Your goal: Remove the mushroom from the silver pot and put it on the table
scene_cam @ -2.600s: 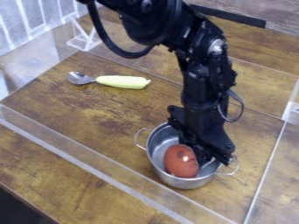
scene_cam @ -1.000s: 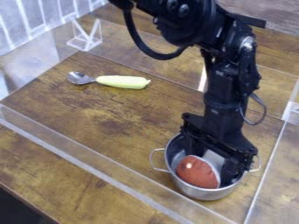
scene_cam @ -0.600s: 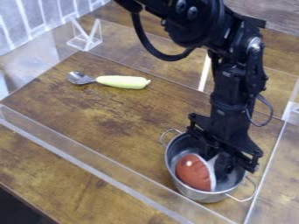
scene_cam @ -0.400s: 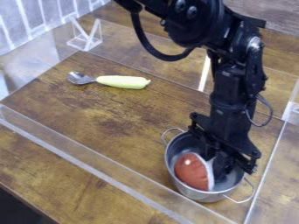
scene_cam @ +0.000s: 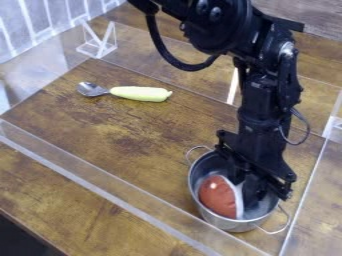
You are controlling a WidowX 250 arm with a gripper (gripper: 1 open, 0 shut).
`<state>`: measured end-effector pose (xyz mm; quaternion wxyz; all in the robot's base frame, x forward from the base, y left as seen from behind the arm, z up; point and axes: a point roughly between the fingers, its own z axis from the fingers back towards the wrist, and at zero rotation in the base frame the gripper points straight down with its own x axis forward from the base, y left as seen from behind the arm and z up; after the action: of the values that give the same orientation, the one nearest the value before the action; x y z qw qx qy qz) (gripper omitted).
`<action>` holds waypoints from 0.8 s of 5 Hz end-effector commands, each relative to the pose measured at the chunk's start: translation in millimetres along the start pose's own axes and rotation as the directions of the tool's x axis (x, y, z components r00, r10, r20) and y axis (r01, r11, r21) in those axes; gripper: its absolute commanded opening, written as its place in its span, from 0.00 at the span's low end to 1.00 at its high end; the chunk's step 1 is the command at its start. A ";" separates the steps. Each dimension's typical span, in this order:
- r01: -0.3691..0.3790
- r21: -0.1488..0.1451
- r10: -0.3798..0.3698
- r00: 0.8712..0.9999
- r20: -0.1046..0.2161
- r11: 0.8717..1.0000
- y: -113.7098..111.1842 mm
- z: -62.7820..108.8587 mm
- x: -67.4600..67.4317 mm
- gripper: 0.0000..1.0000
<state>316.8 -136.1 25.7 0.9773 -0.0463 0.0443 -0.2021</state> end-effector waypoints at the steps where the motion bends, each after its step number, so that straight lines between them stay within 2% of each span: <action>1: 0.044 0.007 -0.045 0.998 0.044 0.999 -0.8 22.1 5.0 0.00; 3: -0.047 0.004 0.047 0.997 0.053 0.999 10.1 45.4 -0.6 0.00; 4: -0.011 0.008 0.011 0.998 0.061 1.000 4.9 56.3 -3.7 0.00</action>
<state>310.6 -121.3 46.5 0.9786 -0.0425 0.0685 -0.1895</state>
